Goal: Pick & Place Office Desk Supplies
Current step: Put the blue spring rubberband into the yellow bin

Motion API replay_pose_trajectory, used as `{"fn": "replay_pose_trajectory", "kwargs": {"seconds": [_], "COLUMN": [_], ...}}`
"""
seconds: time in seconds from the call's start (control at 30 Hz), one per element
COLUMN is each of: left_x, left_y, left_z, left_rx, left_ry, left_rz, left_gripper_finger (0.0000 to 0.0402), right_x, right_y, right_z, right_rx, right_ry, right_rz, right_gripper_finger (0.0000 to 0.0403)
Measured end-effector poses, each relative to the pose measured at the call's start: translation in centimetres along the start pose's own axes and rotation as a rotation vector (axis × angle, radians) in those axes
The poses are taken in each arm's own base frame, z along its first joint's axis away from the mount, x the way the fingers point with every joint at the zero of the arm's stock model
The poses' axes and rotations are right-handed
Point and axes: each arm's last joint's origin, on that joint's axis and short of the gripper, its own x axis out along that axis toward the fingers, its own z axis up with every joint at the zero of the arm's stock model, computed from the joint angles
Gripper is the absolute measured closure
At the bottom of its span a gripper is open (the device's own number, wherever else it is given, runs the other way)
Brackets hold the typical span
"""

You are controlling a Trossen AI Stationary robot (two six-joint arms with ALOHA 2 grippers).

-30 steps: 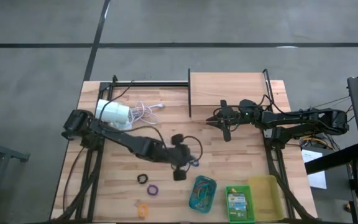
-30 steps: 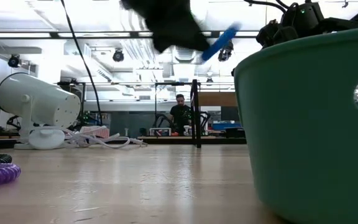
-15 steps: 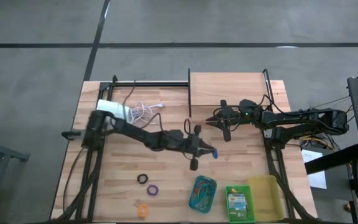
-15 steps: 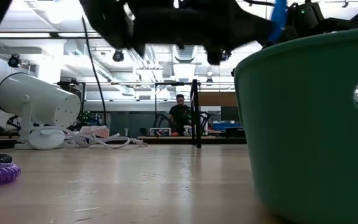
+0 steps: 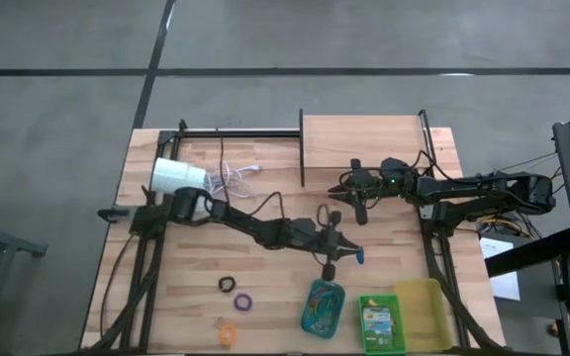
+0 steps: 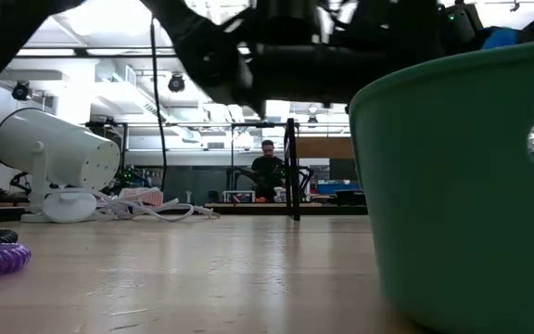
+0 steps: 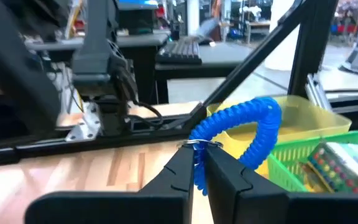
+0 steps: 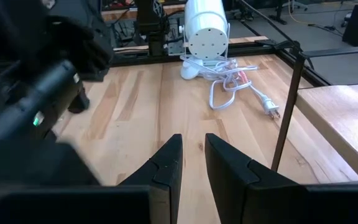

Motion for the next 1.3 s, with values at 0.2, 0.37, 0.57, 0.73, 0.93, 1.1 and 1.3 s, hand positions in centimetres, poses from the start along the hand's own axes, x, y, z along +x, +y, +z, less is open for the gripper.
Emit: {"fn": "replay_pose_trajectory", "kwargs": {"seconds": [0.2, 0.37, 0.57, 0.73, 0.93, 1.1, 1.3], "left_x": [2.9, 4.6, 5.7, 5.3, 5.0, 4.9, 4.9], "left_y": [-0.3, -0.3, -0.3, -0.3, -0.2, 0.2, 0.3], "left_z": [-0.4, -1.4, -1.9, -3.4, -4.3, -4.7, -4.7], "left_rx": [-0.003, -0.005, 0.001, 0.024, 0.038, 0.036, 0.029], "left_ry": [0.068, 0.141, 0.135, 0.209, 0.270, 0.309, 0.310], "left_rz": [-0.064, -0.075, -0.075, -0.078, -0.081, -0.075, -0.070], "left_gripper_finger": [0.0373, 0.0373, 0.0373, 0.0373, 0.0373, 0.0373, 0.0373], "right_x": [0.0, 0.0, 0.0, 0.0, 0.0, 0.0, 0.0], "right_y": [0.0, 0.0, 0.0, 0.0, 0.0, 0.0, 0.0], "right_z": [0.0, 0.0, 0.0, 0.0, 0.0, 0.0, 0.0], "right_rx": [0.001, 0.001, 0.000, 0.000, 0.000, -0.001, -0.001], "right_ry": [0.002, 0.002, -0.001, -0.001, -0.001, -0.002, -0.002], "right_rz": [0.000, 0.000, 0.000, 0.000, 0.000, 0.000, 0.000], "right_gripper_finger": [0.0335, 0.0335, 0.0335, 0.0335, 0.0335, 0.0335, 0.0335]}}
